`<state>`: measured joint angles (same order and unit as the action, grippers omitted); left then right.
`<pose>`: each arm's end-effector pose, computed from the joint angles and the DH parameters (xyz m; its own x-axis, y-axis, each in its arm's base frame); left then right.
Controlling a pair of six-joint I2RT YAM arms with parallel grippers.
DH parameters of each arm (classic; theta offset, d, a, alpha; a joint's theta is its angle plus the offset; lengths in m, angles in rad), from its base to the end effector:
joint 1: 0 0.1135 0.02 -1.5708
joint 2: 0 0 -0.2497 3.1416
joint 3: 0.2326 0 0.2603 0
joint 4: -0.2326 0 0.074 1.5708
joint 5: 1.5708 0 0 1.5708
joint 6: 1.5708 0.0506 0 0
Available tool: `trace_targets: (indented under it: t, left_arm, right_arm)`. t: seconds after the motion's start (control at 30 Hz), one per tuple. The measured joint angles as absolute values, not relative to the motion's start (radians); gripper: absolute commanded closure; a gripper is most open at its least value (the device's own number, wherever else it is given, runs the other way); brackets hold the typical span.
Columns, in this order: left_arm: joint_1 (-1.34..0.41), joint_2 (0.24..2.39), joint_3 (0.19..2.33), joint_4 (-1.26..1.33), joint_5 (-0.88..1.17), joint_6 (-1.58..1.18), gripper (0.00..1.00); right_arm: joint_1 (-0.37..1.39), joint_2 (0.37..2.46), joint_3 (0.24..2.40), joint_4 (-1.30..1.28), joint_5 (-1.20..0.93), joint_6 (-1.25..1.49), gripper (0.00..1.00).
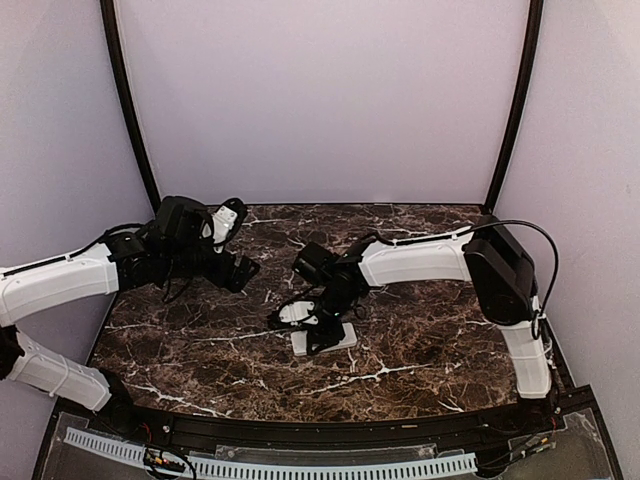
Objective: Load the batteries into the remote control
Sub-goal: Pick up the remote control from the center of the board, then pass from the right arm to the left
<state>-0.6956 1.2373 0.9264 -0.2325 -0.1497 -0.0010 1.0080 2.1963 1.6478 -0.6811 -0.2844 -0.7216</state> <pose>0.2382 -0.1890 0.2650 -0.3974 0.3305 -0.8560 0.5353 0.8412 0.0763 0.2306 0.3921 0.1196 0.1919 -0.8842 -0.4259 -0.9792 -0.2016 -0.0225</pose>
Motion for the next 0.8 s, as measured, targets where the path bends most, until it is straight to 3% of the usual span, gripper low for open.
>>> trace_targets:
  t: [0.27,0.43,0.6,0.8]
  left_arm:
    - [-0.696,1.202,0.920,-0.231,-0.129,0.025,0.01]
    - [-0.694,1.169,0.919,-0.213,-0.006,0.064,0.01]
    - [-0.703,1.161,0.950,-0.202,0.260,0.123,0.01]
    - [-0.755,1.163,0.997,-0.105,0.487,0.152,0.01]
  right_arm:
    - [1.007,2.153,1.648,-0.683,-0.300,-0.639,0.72]
    - [0.956,2.001,1.642,-0.616,-0.476,-0.488,0.79]
    - [0.852,1.771,1.531,-0.221,-0.692,-0.171,0.85]
    - [0.845,1.736,1.377,0.400,-0.767,0.303,0.91]
